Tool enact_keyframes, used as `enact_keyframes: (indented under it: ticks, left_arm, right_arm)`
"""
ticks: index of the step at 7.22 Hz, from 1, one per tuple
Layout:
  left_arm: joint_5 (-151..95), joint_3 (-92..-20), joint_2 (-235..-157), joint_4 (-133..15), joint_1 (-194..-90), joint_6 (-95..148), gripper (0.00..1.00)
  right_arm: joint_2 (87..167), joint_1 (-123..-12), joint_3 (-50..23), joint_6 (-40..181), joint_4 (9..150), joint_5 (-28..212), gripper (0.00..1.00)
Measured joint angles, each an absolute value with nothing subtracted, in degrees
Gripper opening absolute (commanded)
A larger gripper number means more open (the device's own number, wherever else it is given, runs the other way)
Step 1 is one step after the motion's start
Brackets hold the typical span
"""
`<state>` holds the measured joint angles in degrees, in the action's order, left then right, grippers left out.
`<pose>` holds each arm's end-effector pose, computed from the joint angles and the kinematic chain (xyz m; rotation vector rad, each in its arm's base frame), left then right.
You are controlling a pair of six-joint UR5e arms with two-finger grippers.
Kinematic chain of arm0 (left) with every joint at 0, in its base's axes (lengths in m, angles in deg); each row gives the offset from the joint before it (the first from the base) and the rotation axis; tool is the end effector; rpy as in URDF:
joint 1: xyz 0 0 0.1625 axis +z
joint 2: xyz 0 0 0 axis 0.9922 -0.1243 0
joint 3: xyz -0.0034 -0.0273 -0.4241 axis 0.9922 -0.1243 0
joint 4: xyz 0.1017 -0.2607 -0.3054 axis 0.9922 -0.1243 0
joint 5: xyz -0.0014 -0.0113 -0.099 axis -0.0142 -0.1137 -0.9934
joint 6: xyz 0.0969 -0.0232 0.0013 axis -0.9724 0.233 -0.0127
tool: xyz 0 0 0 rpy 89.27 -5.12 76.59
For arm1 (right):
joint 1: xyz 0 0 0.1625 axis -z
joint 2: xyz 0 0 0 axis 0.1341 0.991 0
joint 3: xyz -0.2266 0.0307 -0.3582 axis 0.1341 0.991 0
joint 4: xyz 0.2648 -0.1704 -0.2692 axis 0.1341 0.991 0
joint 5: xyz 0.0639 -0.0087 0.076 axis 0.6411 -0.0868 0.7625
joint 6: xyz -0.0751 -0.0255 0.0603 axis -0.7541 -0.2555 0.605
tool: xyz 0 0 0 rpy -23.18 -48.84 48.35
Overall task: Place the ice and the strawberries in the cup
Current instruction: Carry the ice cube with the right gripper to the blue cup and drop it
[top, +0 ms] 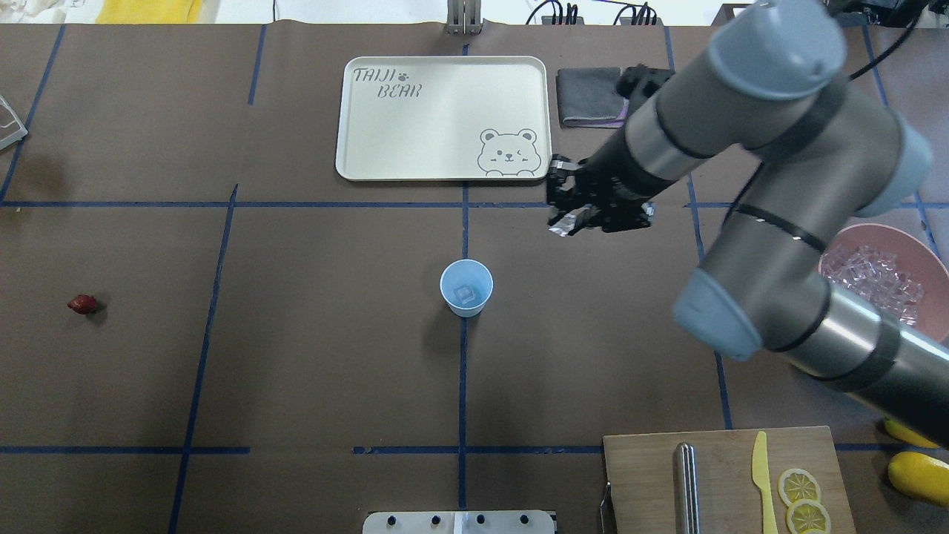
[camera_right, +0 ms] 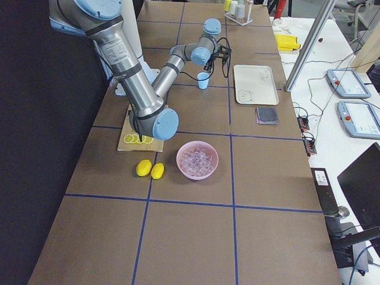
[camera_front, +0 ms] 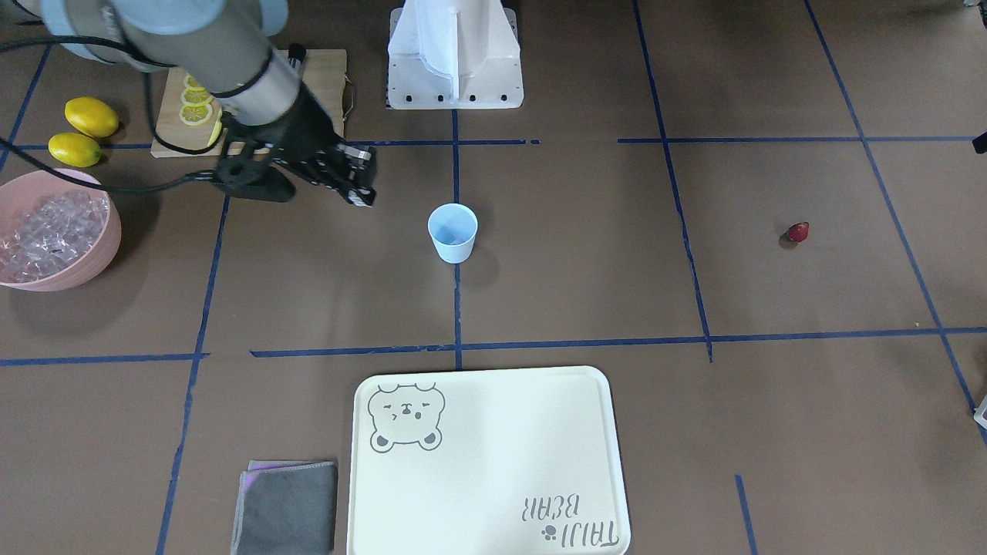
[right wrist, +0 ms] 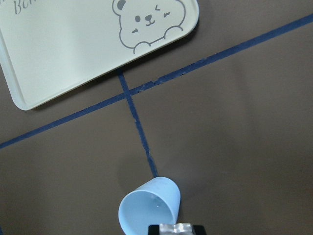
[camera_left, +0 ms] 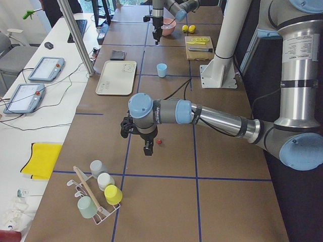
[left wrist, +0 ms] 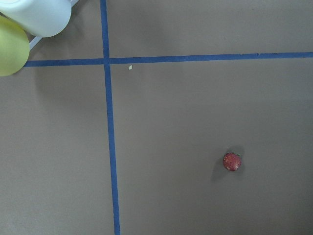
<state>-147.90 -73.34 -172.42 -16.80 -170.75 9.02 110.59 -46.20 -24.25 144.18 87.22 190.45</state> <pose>-0.0388 -0.4512 0.5511 -0.0097 0.8995 0.0704 -0.4435 -0.4571 0.1654 -0.1567 -1.0683 0.3379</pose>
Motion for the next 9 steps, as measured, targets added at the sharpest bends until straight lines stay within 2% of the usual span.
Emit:
enact_keyframes:
  ticks: [2, 3, 4, 6, 9]
  left_arm:
    - [-148.11, -73.38, -172.41, -16.81, -170.75, 9.02, 1.0]
    - [-148.22, -73.39, -172.37, -16.79, -170.75, 9.02, 1.0]
    - [-148.36, -73.38, -172.27, -16.75, -170.75, 9.02, 1.0]
    - [-148.46, -73.32, -171.92, -16.72, -170.75, 9.02, 1.0]
    - [-148.49, -73.28, -171.66, -16.78, -170.75, 9.02, 1.0]
  right_arm:
    - [106.54, -40.65, -17.47, 146.48, 85.25, 185.45, 0.03]
    - [105.88, -39.49, -15.6, 147.15, 83.84, 184.11, 0.28]
    - [105.46, -38.82, -14.57, 147.55, 83.18, 183.59, 0.43]
    - [105.29, -38.09, -13.64, 147.8, 82.87, 183.27, 0.62]
    - [105.31, -38.41, -13.02, 147.53, 82.84, 182.79, 0.66]
